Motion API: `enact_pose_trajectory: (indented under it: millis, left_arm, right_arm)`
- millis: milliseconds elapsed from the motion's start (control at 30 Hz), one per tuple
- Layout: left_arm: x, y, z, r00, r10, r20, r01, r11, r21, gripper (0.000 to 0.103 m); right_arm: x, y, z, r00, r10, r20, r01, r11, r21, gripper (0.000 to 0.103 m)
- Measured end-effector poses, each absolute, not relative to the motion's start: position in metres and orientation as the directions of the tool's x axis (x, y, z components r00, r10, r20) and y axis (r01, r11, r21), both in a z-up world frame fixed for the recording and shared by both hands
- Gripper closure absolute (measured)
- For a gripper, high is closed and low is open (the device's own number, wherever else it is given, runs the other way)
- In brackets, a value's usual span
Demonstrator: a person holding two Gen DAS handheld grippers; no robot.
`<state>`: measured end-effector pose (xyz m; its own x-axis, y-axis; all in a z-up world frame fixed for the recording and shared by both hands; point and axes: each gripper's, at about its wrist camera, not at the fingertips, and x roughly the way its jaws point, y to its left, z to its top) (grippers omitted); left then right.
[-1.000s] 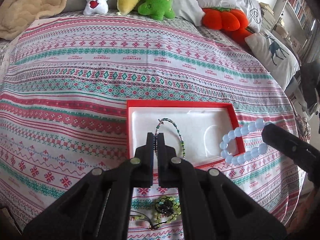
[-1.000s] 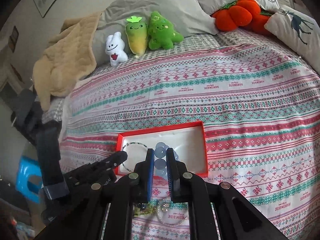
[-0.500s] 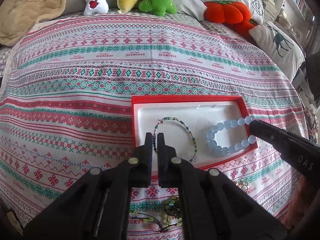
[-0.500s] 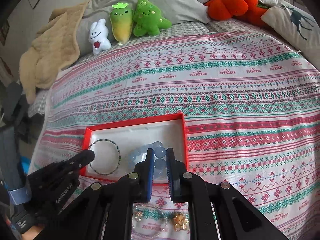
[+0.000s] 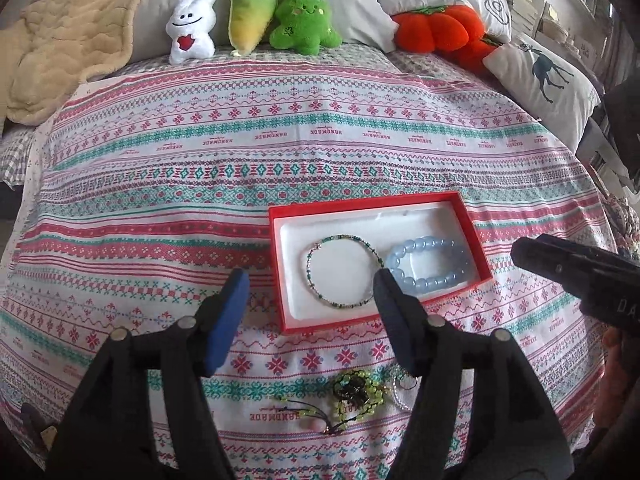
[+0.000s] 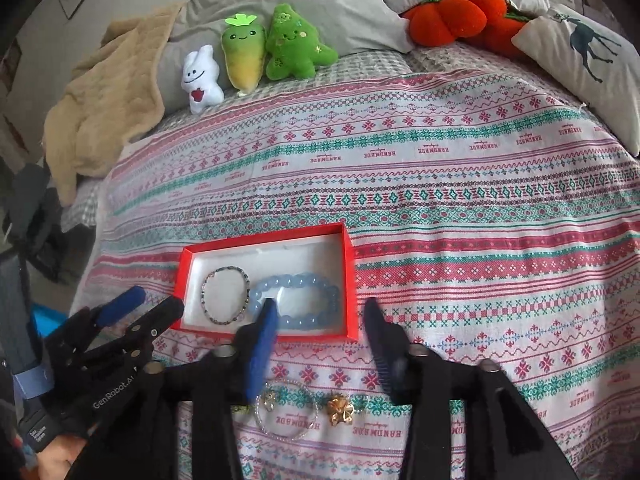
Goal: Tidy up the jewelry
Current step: 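Move the left tool to the green beaded necklace and close on it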
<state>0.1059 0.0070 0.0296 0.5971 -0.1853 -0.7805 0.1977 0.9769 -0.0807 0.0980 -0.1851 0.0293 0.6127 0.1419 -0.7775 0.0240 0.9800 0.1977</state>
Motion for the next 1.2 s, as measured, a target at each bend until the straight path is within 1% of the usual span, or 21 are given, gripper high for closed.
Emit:
enact_pose_trajectory:
  millis: [67, 200, 333, 500, 867, 1100, 1200]
  left_arm:
    - [0.100, 0.007, 0.033, 0.597, -0.180, -0.782, 0.199, 0.977, -0.073, 0.026]
    - [0.087, 0.012, 0.035, 0.581, -0.171, -0.796, 0.199, 0.978, -0.064, 0.021]
    - [0.073, 0.015, 0.031, 0.564, -0.153, -0.812, 0.196, 0.979, -0.049, 0.018]
    - [0.060, 0.016, 0.023, 0.533, -0.143, -0.834, 0.198, 0.979, -0.042, 0.017]
    - [0.038, 0.018, 0.013, 0.510, -0.141, -0.849, 0.203, 0.978, -0.040, 0.016]
    - [0.034, 0.019, 0.003, 0.475, -0.156, -0.866, 0.213, 0.975, -0.060, 0.016]
    - [0.036, 0.025, -0.003, 0.444, -0.175, -0.879, 0.204, 0.975, -0.091, 0.016]
  right_arm:
    - [0.092, -0.187, 0.033, 0.618, 0.138, -0.774, 0.024, 0.981, 0.195, 0.036]
    - [0.080, -0.191, 0.035, 0.606, 0.147, -0.782, 0.022, 0.979, 0.202, 0.036]
    - [0.070, -0.191, 0.034, 0.597, 0.130, -0.792, 0.024, 0.983, 0.179, 0.032]
    - [0.059, -0.187, 0.026, 0.576, 0.112, -0.810, 0.016, 0.989, 0.148, 0.029]
    - [0.034, -0.190, 0.014, 0.554, 0.074, -0.829, 0.008, 0.995, 0.095, 0.028]
    - [0.029, -0.193, 0.002, 0.529, 0.041, -0.847, 0.006, 0.999, 0.053, 0.028]
    - [0.029, -0.194, -0.005, 0.511, 0.031, -0.859, 0.006, 0.999, 0.040, 0.027]
